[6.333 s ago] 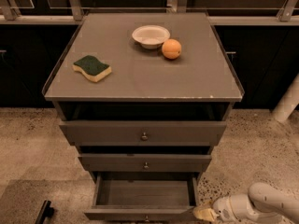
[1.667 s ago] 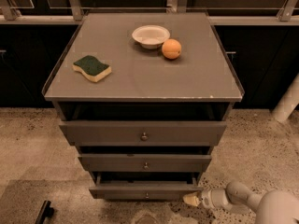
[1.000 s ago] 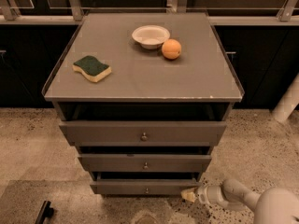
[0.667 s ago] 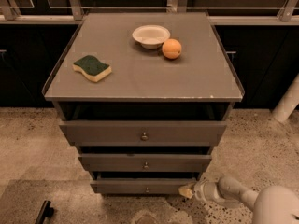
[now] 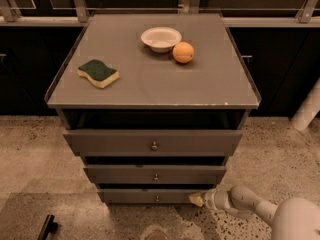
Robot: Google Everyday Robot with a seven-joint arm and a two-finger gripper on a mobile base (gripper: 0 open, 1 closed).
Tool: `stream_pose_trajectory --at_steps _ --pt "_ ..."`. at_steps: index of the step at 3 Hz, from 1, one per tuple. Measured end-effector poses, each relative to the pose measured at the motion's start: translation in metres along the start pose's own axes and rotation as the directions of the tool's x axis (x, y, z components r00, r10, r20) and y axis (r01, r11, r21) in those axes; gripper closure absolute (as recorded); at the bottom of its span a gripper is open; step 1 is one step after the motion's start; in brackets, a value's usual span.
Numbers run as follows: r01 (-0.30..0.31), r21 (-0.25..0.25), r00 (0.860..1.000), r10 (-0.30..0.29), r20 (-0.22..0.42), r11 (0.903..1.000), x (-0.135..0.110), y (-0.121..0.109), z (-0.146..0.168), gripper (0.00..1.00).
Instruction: Close bottom drawer
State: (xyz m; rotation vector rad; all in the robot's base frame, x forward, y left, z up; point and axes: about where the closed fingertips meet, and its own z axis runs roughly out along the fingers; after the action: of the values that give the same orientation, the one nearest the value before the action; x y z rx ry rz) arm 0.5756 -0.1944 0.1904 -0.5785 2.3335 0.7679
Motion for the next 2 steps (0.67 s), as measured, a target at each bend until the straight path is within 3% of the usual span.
stream_pose_trajectory --at_steps 2 --pt "-0.018 -0.004 1.000 0.018 -0.004 0.9998 0.0085 0.0020 -0.0006 1.00"
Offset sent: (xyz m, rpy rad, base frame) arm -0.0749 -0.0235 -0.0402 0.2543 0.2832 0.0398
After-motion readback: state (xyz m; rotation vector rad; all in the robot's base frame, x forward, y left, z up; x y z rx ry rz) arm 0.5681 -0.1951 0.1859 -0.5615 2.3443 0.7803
